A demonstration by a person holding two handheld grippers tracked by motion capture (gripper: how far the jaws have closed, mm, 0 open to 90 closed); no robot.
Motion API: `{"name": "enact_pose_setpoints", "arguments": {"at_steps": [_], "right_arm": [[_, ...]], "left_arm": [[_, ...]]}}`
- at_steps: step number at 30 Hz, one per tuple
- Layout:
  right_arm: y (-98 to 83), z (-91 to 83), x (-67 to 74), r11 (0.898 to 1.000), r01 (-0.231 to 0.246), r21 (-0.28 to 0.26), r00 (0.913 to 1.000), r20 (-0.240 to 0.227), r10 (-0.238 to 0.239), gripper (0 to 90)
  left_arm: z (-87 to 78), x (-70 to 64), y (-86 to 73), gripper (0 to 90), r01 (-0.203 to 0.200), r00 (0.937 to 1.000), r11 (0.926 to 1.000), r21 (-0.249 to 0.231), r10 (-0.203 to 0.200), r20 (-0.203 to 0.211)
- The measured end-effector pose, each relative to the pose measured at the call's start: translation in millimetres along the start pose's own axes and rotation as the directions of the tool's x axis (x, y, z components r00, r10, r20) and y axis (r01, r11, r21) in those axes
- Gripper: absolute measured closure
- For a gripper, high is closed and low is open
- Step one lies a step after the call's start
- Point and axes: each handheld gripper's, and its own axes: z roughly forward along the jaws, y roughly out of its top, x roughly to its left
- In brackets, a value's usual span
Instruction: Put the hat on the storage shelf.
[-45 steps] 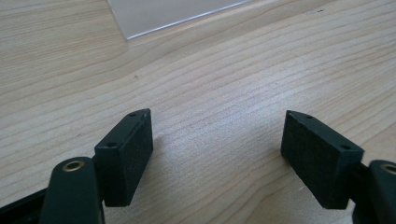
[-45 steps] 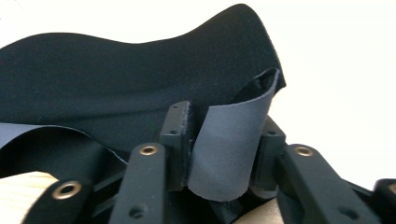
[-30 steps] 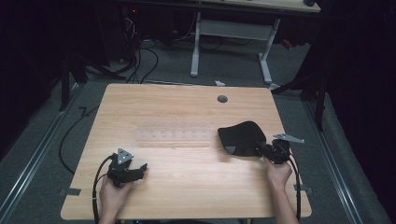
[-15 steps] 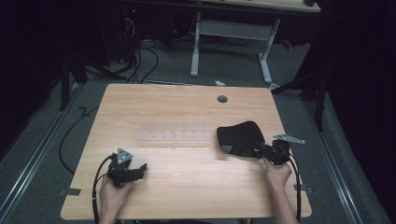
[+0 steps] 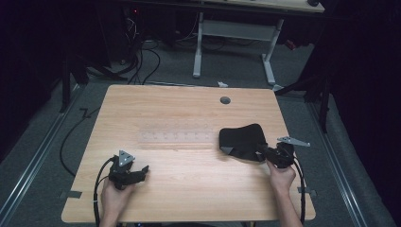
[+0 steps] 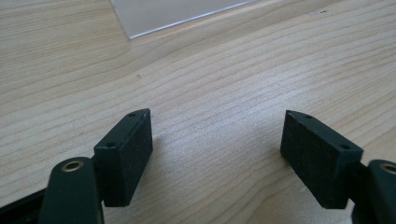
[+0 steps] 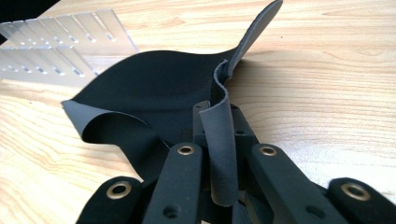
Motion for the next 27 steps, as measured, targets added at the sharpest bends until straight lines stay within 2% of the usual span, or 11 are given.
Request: {"name": "enact_pose_setpoints", "arguments": {"at_steps": [9,13,15,19,21,27], "right_arm": [[-5.3,-22.9,1.8,0.999,-0.006,-0.038,0.9999,-0.014,0.005,86.3],[-8.2,-33.1,6.1,0.999,-0.001,-0.035,0.9999,-0.017,0.001,86.3],[-10.6,-38.0,7.2,0.999,-0.003,-0.041,0.9994,-0.033,0.002,86.2],[-16.6,-46.4,11.1,0.997,-0.05,-0.056,0.9965,-0.069,0.046,86.3],[-20.1,-50.3,14.2,0.995,-0.06,-0.076,0.995,-0.085,0.054,86.3],[-24.2,-54.9,22.7,0.996,-0.051,-0.077,0.9937,-0.104,0.043,86.2]], "left_arm": [[0.4,-0.8,-0.7,21.8,-0.006,0.9999,0.9999,0.01,0.006,0.011],[0.7,-1.1,-0.8,20.1,-0.008,0.9998,0.9998,0.016,0.008,0.018],[0.9,-1.3,-0.8,19.4,-0.012,0.9997,0.9997,0.02,0.012,0.02],[1.2,-1.6,-1.2,18.5,-0.018,0.9997,0.9996,0.021,0.017,0.018],[1.3,-1.7,-1.2,18.3,-0.017,0.9997,0.9997,0.02,0.016,0.02],[1.7,-1.7,-0.7,18.5,-0.012,0.9997,0.9997,0.021,0.012,0.022]]}}
